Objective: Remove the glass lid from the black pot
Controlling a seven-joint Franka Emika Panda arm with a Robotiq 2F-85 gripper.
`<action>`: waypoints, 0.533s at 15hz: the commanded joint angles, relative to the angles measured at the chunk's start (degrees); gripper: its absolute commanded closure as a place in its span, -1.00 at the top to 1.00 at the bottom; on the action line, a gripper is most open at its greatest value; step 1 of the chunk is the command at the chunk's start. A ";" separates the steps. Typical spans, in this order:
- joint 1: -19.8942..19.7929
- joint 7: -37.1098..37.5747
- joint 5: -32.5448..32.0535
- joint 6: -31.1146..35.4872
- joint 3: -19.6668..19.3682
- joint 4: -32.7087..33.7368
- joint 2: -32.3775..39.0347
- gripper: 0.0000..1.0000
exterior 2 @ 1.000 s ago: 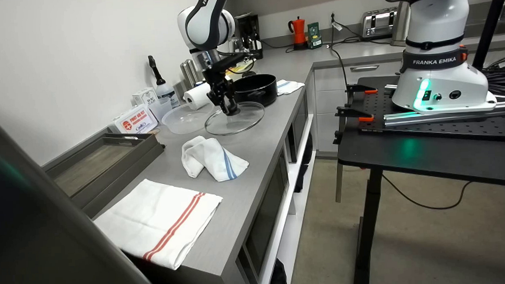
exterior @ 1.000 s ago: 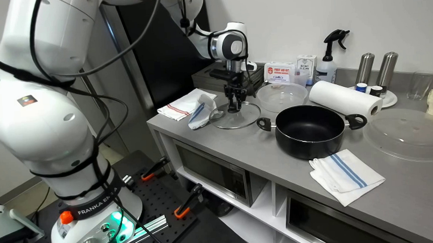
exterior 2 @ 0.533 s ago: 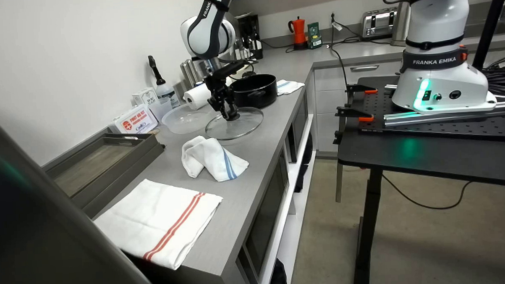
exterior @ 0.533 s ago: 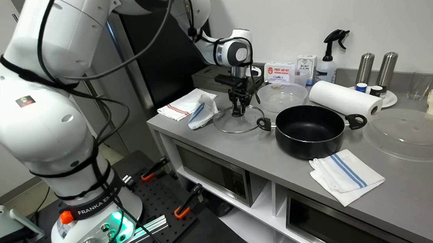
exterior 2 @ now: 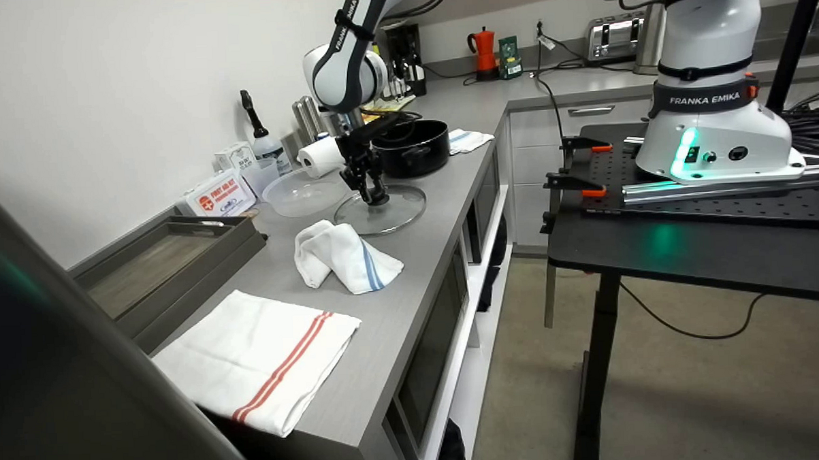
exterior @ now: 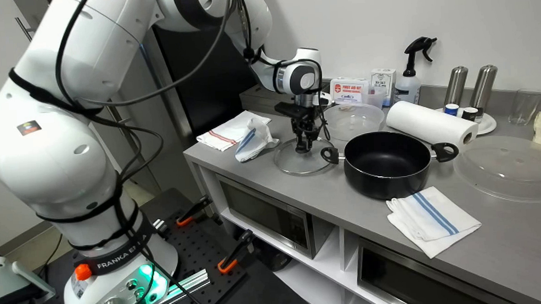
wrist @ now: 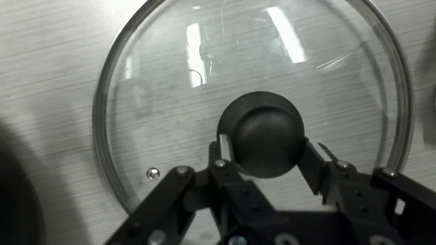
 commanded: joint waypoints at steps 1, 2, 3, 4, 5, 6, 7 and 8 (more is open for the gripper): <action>-0.39 -1.54 1.11 0.83 0.38 1.80 1.09 -0.50; -0.37 -1.50 1.07 1.01 0.35 1.91 1.25 -0.50; -0.36 -1.54 1.04 1.14 0.35 2.02 1.37 -0.50; -0.34 -1.51 1.03 1.09 0.36 2.17 1.37 -0.50; -0.31 -1.47 1.03 1.08 0.35 2.30 1.42 -0.50; -0.29 -1.42 1.03 1.11 0.34 2.37 1.47 -0.31; -0.27 -1.40 1.02 1.09 0.33 2.39 1.47 0.10; -0.24 -1.32 1.02 1.07 0.30 2.40 1.47 0.51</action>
